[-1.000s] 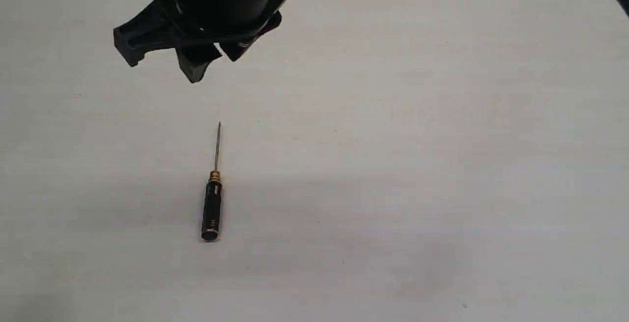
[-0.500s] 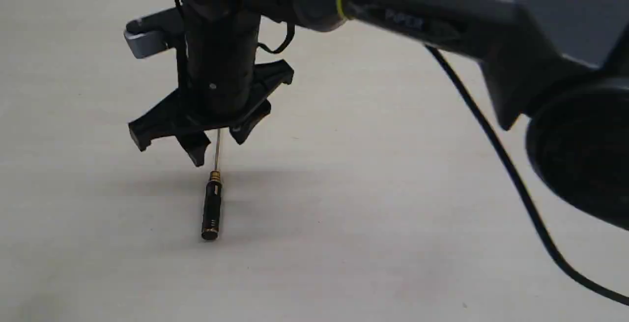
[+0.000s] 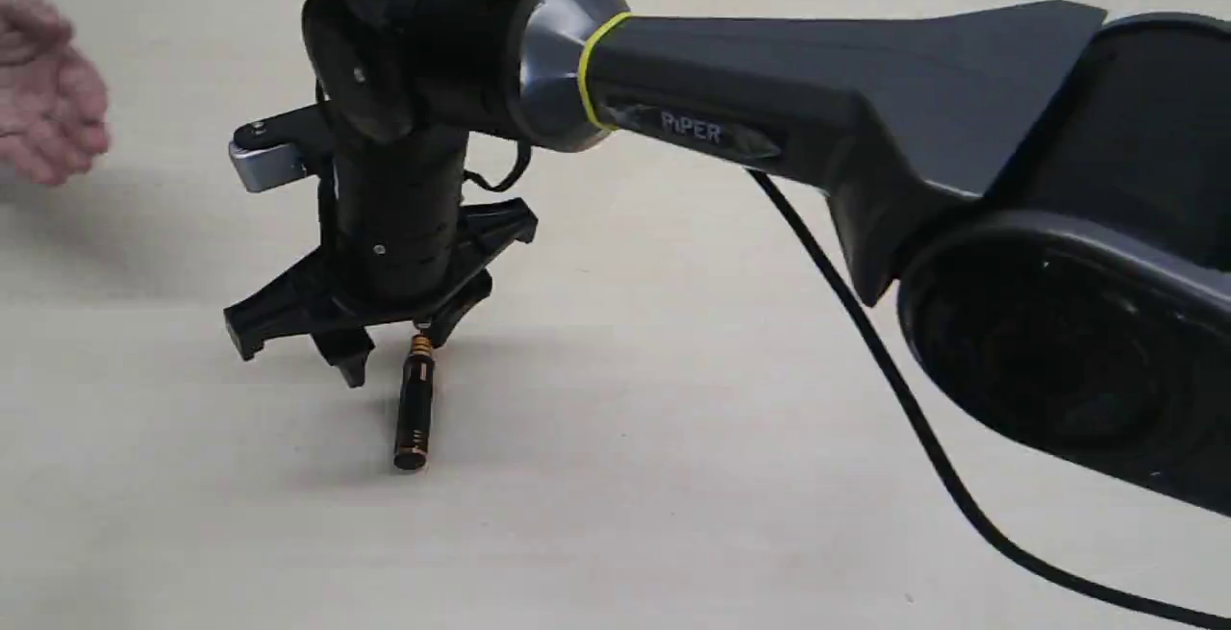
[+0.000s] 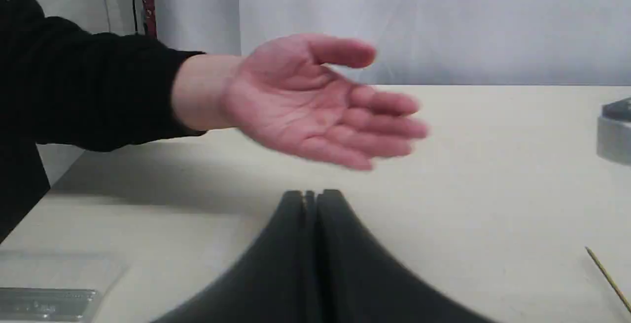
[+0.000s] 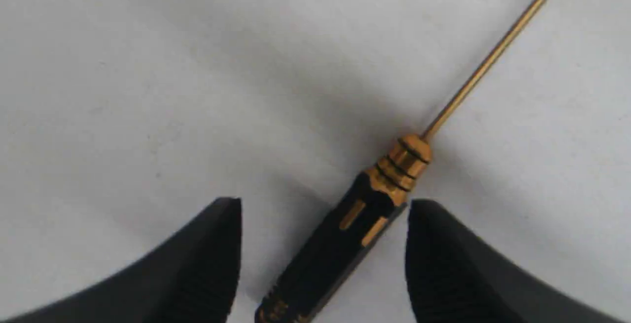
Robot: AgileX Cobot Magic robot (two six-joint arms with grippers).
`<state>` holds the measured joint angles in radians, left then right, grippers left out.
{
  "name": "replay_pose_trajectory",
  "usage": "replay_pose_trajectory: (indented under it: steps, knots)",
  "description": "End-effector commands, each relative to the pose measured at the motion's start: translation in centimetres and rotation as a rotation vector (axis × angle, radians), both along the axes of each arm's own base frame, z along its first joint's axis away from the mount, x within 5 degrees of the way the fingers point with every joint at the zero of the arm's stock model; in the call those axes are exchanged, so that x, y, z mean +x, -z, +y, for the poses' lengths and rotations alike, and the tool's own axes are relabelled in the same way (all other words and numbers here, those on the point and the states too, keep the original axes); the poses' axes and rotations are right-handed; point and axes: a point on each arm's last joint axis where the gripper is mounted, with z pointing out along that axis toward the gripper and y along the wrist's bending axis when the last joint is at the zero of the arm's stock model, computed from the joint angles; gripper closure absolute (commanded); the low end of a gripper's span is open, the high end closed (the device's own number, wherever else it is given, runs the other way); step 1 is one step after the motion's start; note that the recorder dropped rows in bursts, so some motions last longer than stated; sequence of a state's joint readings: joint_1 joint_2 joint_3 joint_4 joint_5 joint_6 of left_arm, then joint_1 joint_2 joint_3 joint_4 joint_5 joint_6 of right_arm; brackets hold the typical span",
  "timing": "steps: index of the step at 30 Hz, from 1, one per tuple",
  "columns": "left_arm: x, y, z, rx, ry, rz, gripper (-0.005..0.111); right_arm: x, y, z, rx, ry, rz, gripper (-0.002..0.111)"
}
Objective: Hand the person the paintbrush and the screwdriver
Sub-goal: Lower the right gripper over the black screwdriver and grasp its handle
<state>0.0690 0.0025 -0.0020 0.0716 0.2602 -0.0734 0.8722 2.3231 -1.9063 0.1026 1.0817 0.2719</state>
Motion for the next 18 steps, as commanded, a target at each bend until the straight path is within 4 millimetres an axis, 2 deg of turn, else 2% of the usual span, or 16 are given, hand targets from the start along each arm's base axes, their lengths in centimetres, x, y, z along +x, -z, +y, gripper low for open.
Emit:
replay_pose_trajectory:
  steps: [1,6,8,11,14,15,18]
  knots:
    - [0.0,0.0,0.0,-0.002,0.006,-0.012,0.107,0.4,1.2,-0.2,-0.051,0.044,-0.028,0.055]
    - [0.0,0.0,0.0,-0.002,0.006,-0.012,0.107,0.2,3.3,0.0,-0.067,0.065,0.031,0.055]
    - [0.0,0.0,0.0,-0.002,0.006,-0.012,0.107,0.2,4.0,-0.2,-0.094,0.08,0.038,0.059]
    - [0.0,0.0,0.0,-0.002,0.006,-0.012,0.107,0.2,5.1,-0.5,-0.146,0.071,0.05,0.077]
    - [0.0,0.0,0.0,-0.002,0.006,-0.012,0.107,0.2,5.5,-0.8,-0.187,0.053,0.044,0.1]
    - [0.0,0.0,0.0,-0.002,0.006,-0.012,0.107,0.2,5.5,-0.8,-0.188,0.044,0.043,0.104]
    - [0.0,0.0,0.0,-0.002,0.006,-0.012,0.107,0.3,4.7,-0.8,-0.169,0.017,0.025,0.104]
